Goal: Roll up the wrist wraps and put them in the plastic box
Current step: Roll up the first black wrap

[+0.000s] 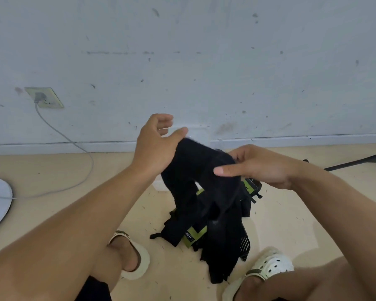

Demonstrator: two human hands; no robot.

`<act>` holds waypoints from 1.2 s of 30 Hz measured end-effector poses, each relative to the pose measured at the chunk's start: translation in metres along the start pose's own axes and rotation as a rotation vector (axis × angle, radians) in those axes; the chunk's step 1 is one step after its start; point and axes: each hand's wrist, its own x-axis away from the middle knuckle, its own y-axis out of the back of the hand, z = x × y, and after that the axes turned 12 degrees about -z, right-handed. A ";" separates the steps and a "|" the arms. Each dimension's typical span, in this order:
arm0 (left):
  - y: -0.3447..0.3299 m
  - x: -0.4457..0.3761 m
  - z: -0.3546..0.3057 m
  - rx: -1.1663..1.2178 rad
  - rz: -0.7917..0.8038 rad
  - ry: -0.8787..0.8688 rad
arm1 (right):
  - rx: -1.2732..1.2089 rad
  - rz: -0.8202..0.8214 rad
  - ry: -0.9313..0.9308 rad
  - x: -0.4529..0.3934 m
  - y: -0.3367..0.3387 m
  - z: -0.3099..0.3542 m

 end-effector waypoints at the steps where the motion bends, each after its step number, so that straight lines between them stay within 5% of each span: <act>1: 0.000 0.003 -0.001 -0.023 0.045 -0.038 | -0.078 -0.038 0.012 0.000 0.000 0.002; 6: -0.007 0.024 -0.005 -0.118 0.451 -0.110 | -0.300 -0.158 -0.016 -0.002 -0.003 0.008; 9: -0.012 0.032 0.000 -0.065 0.554 -0.100 | -0.468 -0.182 -0.047 -0.002 -0.001 0.010; 15: -0.017 0.026 0.005 -0.034 0.295 -0.171 | -0.519 -0.125 0.068 0.000 -0.003 0.014; 22: -0.015 0.016 0.007 0.118 0.135 0.015 | -0.144 -0.312 0.069 0.004 -0.008 0.013; 28: -0.015 0.018 0.004 0.123 0.201 0.155 | -0.119 -0.321 0.142 0.006 -0.012 0.015; 36: -0.010 0.023 -0.005 0.089 0.371 -0.085 | -0.400 -0.428 0.234 0.007 -0.010 0.021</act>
